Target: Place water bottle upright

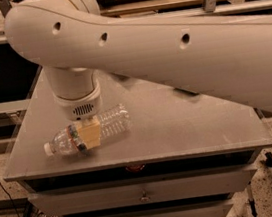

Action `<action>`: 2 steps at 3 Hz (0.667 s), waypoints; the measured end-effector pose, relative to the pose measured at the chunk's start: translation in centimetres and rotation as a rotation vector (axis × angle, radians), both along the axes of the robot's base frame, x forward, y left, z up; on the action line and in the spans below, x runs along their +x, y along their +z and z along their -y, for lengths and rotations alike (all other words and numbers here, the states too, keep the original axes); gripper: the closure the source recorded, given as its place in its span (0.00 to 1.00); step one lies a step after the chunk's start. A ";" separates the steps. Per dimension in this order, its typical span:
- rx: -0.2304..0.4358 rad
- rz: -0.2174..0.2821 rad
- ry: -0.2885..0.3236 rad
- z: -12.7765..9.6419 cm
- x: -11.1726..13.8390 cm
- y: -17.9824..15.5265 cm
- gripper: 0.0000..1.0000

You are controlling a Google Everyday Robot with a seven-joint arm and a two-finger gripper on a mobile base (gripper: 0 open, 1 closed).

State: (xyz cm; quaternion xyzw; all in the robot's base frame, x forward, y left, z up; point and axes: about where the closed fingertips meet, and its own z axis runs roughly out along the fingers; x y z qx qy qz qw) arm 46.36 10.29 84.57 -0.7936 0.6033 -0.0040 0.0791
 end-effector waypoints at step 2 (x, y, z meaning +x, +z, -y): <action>0.220 -0.047 0.038 -0.5 2.1 3.8 1.00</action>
Offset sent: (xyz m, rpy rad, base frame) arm 0.0363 0.0099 0.0909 0.4707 0.1057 0.0657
